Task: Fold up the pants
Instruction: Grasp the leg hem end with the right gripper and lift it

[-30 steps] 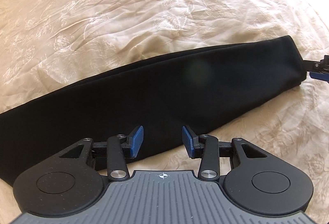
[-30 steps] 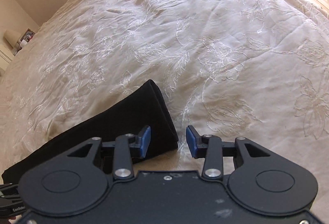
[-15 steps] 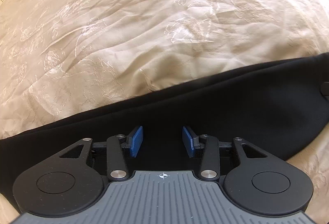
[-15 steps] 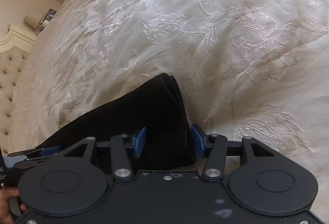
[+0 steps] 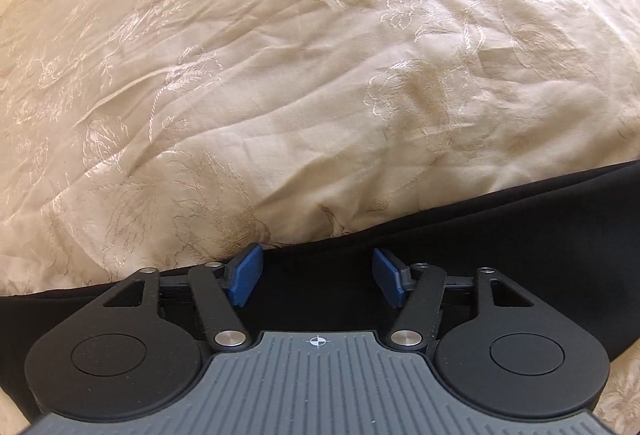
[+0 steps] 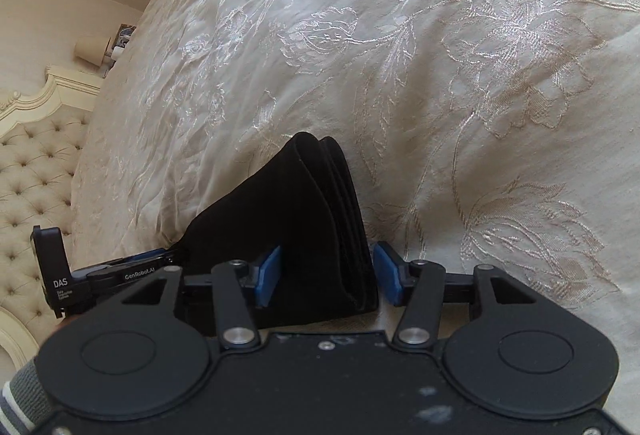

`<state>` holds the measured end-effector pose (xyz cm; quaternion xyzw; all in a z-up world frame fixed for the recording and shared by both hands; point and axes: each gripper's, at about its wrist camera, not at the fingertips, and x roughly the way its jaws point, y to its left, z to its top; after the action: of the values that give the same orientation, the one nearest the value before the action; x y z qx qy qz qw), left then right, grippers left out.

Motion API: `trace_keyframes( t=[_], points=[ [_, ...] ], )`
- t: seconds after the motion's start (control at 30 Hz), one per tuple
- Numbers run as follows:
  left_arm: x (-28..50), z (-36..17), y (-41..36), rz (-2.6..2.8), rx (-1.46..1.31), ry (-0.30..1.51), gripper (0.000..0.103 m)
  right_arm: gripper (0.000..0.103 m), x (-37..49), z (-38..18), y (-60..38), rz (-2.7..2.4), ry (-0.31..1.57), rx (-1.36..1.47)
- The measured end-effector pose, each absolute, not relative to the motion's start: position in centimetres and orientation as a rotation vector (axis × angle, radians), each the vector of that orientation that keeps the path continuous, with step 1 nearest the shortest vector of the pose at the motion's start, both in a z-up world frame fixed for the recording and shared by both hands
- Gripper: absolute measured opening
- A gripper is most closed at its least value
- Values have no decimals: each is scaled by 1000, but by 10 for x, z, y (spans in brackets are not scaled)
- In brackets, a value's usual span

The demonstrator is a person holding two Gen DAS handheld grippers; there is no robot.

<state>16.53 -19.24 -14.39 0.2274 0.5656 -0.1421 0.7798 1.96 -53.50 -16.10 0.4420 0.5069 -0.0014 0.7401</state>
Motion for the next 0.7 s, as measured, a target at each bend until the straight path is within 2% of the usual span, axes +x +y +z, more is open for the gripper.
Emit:
trace_keyframes(
  t=[0.03, 0.07, 0.1, 0.13, 0.23, 0.43, 0.7],
  points=[
    [167, -144, -191, -305, 481, 1229, 67, 56, 19, -160, -533, -6, 1104, 966],
    [172, -143, -188, -307, 462, 1243, 67, 49, 20, -159, -529, 0, 1097, 946],
    [174, -142, -185, -310, 450, 1249, 67, 32, 21, -158, -526, 5, 1091, 929],
    [174, -139, -184, -314, 447, 1249, 66, 23, 21, -156, -522, 18, 1083, 931],
    [164, -122, -181, -321, 478, 1192, 62, 22, 20, -138, -512, 2, 1036, 921],
    [114, -86, -194, -498, 476, 1078, 62, 22, 20, -82, -498, 7, 932, 862],
    [104, -134, -232, -548, 606, 1147, 63, 22, 19, -67, -485, -17, 950, 817]
  ],
)
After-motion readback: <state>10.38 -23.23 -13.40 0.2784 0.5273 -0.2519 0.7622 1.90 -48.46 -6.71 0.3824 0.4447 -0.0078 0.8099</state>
